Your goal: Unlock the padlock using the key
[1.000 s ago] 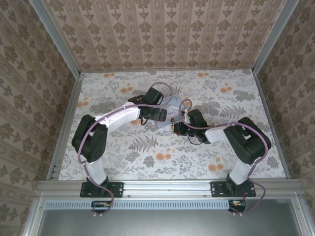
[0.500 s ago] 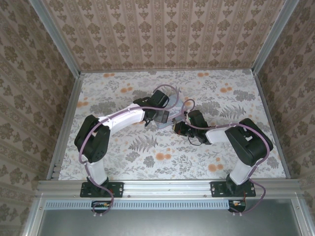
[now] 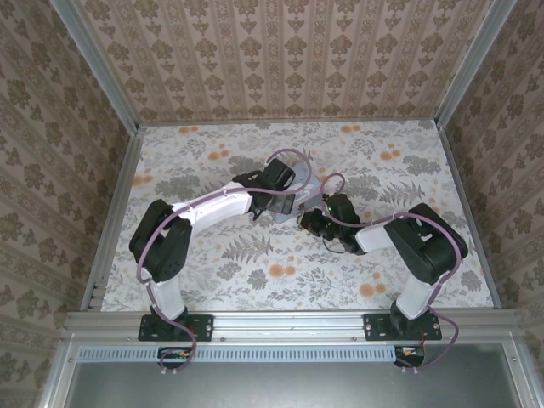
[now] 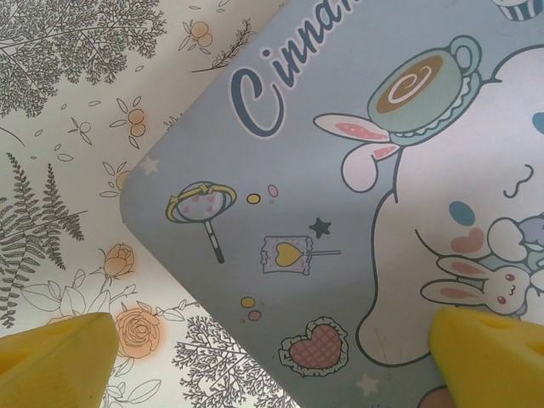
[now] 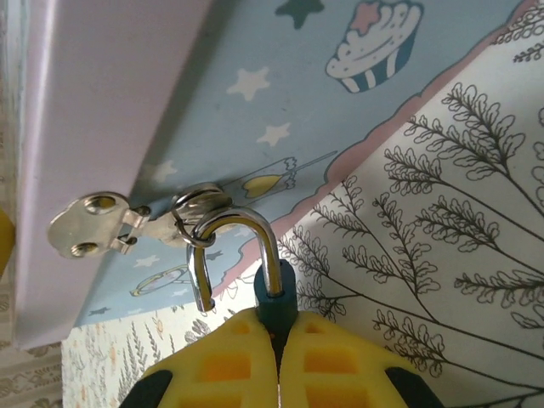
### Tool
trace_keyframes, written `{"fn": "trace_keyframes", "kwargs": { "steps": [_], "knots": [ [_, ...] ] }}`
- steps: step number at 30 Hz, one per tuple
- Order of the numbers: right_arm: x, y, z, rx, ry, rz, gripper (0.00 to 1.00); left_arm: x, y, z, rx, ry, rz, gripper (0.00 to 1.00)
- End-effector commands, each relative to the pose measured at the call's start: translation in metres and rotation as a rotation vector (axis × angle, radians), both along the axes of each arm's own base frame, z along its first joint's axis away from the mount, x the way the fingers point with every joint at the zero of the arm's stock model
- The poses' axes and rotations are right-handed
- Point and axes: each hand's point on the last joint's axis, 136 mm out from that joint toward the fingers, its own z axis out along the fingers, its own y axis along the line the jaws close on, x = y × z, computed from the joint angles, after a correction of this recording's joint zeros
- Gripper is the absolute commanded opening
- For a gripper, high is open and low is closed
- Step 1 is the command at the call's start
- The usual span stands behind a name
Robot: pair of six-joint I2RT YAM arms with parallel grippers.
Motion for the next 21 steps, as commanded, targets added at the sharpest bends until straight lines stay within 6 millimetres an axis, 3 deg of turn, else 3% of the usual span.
{"fn": "trace_keyframes", "kwargs": {
  "steps": [1, 21],
  "knots": [
    [-0.001, -0.013, -0.022, -0.017, 0.075, -0.083, 0.0, -0.023, 0.018, -0.032, 0.099, 0.096, -0.01, 1.0],
    [0.043, -0.033, -0.011, -0.096, 0.035, -0.1, 0.0, -0.036, 0.018, -0.047, 0.093, 0.127, -0.028, 1.0]
  ]
}}
